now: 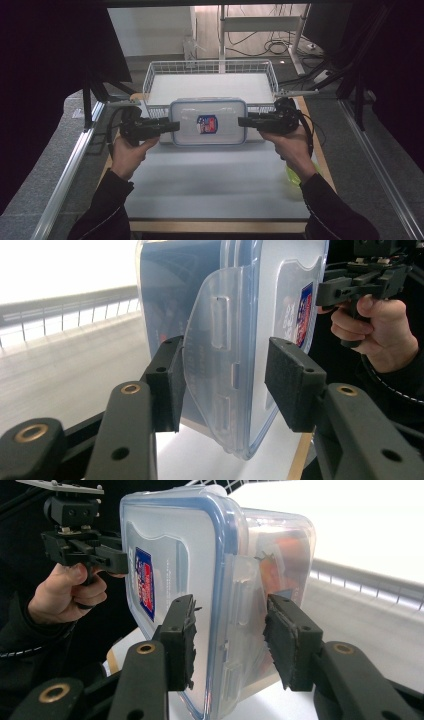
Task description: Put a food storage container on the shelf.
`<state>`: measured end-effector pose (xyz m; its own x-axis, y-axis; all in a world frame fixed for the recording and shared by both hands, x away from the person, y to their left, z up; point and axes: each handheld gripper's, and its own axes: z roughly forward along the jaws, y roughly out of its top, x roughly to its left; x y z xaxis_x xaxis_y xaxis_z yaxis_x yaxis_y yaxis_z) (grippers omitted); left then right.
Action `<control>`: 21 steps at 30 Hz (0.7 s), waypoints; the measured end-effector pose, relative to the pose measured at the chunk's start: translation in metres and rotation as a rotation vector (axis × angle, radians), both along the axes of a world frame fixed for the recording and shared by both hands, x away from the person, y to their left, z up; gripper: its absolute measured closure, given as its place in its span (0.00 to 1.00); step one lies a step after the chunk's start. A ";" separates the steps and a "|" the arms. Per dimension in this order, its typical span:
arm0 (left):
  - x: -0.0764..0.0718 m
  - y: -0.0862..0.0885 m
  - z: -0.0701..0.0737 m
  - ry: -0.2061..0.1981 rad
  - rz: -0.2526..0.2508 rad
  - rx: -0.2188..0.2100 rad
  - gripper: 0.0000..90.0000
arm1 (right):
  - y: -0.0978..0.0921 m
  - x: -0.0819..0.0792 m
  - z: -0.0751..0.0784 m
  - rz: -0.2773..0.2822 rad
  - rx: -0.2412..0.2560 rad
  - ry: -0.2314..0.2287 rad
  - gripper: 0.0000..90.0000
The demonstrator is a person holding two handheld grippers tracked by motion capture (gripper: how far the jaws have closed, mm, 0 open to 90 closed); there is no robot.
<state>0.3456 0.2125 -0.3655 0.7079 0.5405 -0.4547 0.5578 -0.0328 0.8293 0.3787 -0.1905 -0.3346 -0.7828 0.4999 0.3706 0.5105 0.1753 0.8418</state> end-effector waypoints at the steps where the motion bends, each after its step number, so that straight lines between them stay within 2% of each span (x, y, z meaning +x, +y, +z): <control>1: 0.003 0.000 0.002 0.003 -0.001 -0.001 0.57 | 0.000 0.001 0.003 -0.001 0.000 0.001 0.62; 14: 0.032 0.002 0.035 -0.011 0.008 0.004 0.57 | 0.001 0.029 0.028 -0.015 0.031 -0.005 0.62; 21: 0.049 0.003 0.047 -0.012 0.021 -0.006 0.56 | 0.004 0.045 0.041 -0.022 0.034 -0.011 0.62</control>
<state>0.3942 0.2159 -0.3185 0.7020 0.5527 -0.4491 0.5480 -0.0165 0.8363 0.4236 -0.1870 -0.2937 -0.7758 0.5043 0.3793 0.5048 0.1354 0.8526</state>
